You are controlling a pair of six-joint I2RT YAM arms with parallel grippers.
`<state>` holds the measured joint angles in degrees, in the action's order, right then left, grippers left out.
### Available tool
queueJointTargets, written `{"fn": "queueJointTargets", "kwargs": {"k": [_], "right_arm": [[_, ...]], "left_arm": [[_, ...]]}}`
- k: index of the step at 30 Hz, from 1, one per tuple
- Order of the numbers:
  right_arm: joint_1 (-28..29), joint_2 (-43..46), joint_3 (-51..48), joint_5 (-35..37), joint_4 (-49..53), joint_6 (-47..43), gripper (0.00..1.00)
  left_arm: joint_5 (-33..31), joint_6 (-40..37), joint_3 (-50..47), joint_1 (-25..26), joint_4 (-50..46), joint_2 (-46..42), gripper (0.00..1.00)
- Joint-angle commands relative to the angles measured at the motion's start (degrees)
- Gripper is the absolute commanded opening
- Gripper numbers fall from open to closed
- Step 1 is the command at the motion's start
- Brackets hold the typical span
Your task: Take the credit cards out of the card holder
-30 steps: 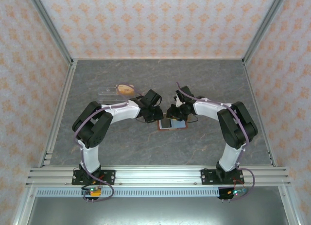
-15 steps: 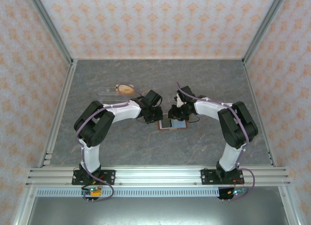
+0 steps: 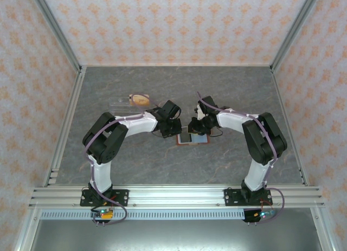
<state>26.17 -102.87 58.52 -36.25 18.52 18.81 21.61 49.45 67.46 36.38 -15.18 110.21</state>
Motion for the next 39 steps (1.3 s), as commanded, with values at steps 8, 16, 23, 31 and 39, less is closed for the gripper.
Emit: {"fn": "queueJointTargets", "kwargs": {"k": [8,16,23,31,39], "right_arm": [[-2.1,1.0,-1.3,-0.2,-1.4,2.1,0.21],[-2.1,0.6,-1.9,-4.1,-3.1,2.5,0.19],[-2.2,0.0,-1.9,-4.3,-3.2,2.2,0.14],[-2.1,-1.3,-1.5,-6.5,-3.7,1.9,0.14],[-2.2,-1.8,-1.6,-9.7,-5.4,2.1,0.14]], "left_arm": [[-3.1,-1.1,0.0,0.4,-2.8,2.2,0.04],[-3.2,-1.0,0.0,0.4,-2.7,2.3,0.03],[-2.9,-1.1,0.2,0.4,-2.7,2.3,0.03],[-2.7,-0.9,0.4,0.4,-2.6,2.5,0.02],[-1.4,-0.4,0.1,0.4,-1.2,2.4,0.02]]}}
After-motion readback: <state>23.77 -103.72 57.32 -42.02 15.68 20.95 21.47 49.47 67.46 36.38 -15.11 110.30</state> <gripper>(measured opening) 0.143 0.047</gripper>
